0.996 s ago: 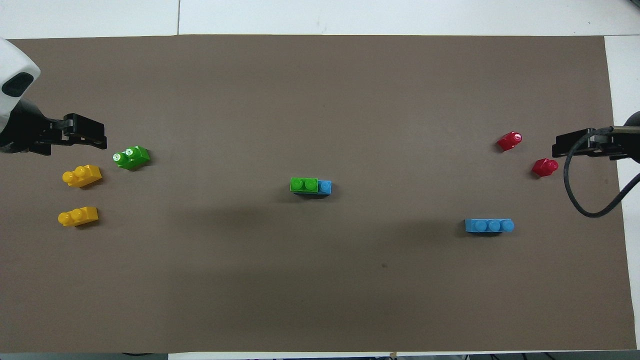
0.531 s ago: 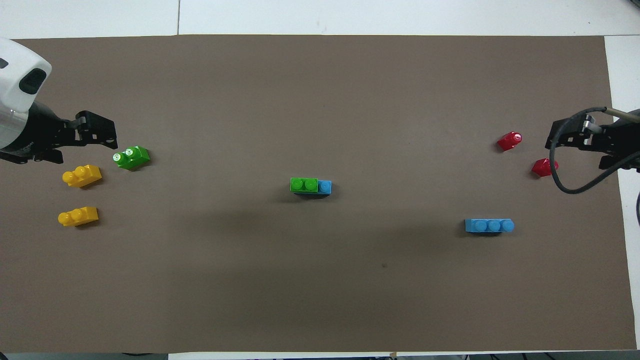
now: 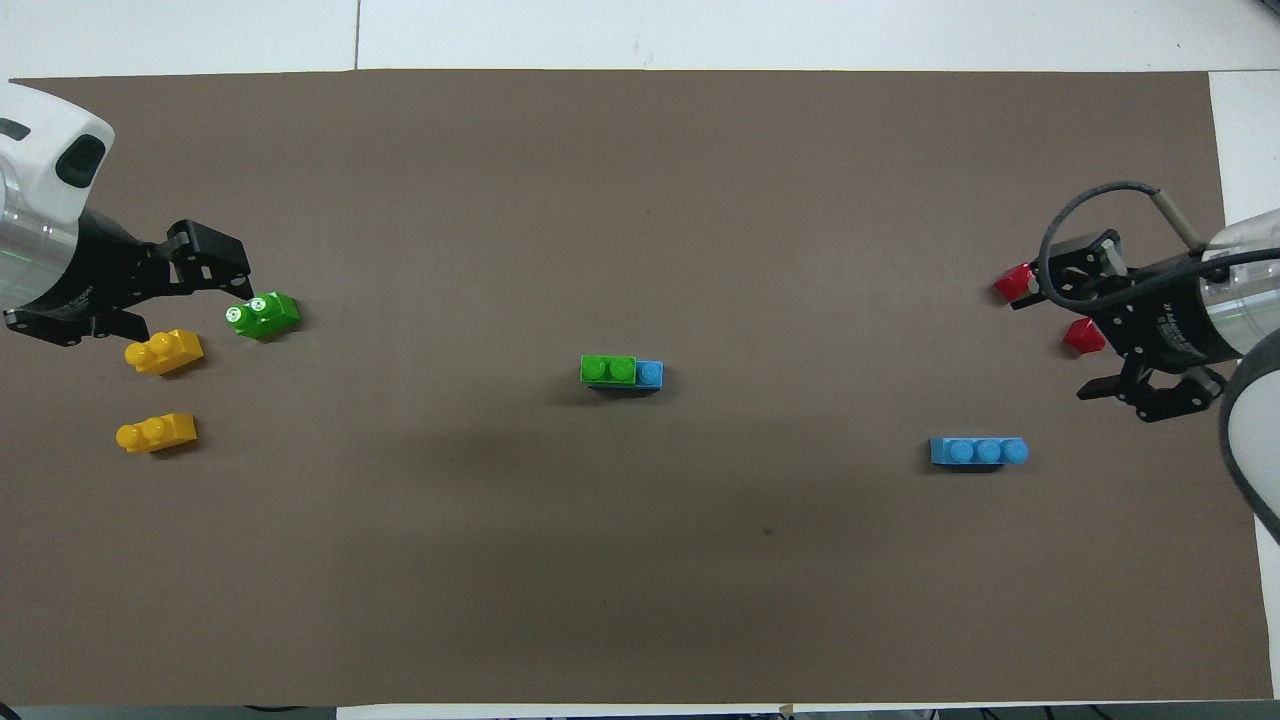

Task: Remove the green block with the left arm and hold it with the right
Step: 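Move the left gripper while the right gripper moves toward the joined blocks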

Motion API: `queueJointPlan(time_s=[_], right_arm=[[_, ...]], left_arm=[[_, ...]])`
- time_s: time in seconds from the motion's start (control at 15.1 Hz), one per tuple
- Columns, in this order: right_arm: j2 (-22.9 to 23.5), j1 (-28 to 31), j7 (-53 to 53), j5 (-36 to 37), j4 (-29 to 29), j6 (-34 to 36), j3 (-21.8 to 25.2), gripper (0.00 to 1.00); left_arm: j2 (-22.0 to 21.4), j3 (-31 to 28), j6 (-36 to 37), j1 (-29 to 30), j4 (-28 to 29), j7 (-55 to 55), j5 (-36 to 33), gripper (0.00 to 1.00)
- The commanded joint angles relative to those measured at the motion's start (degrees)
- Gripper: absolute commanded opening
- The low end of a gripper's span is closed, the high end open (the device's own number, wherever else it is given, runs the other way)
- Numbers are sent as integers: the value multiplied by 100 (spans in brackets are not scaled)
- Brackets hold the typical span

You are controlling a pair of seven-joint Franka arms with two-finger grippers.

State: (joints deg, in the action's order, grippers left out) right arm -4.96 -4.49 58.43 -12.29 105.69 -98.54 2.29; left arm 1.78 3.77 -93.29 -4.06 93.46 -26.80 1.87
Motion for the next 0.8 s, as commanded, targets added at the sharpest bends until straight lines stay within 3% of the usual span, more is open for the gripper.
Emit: queueJointPlan(time_s=[0.0, 0.27, 0.73], right_arm=[[-76, -209, 965, -510, 425, -472, -18, 97], [398, -667, 2031, -1011, 505, -1078, -18, 95], [751, -1036, 2260, -1968, 1155, -2406, -18, 96]], left_arm=[[-186, -61, -145, -208, 278, -745, 121, 100], [-309, -61, -453, -428, 576, -2247, 288, 100], [-363, -61, -1278, -1166, 1210, -5016, 490, 100]])
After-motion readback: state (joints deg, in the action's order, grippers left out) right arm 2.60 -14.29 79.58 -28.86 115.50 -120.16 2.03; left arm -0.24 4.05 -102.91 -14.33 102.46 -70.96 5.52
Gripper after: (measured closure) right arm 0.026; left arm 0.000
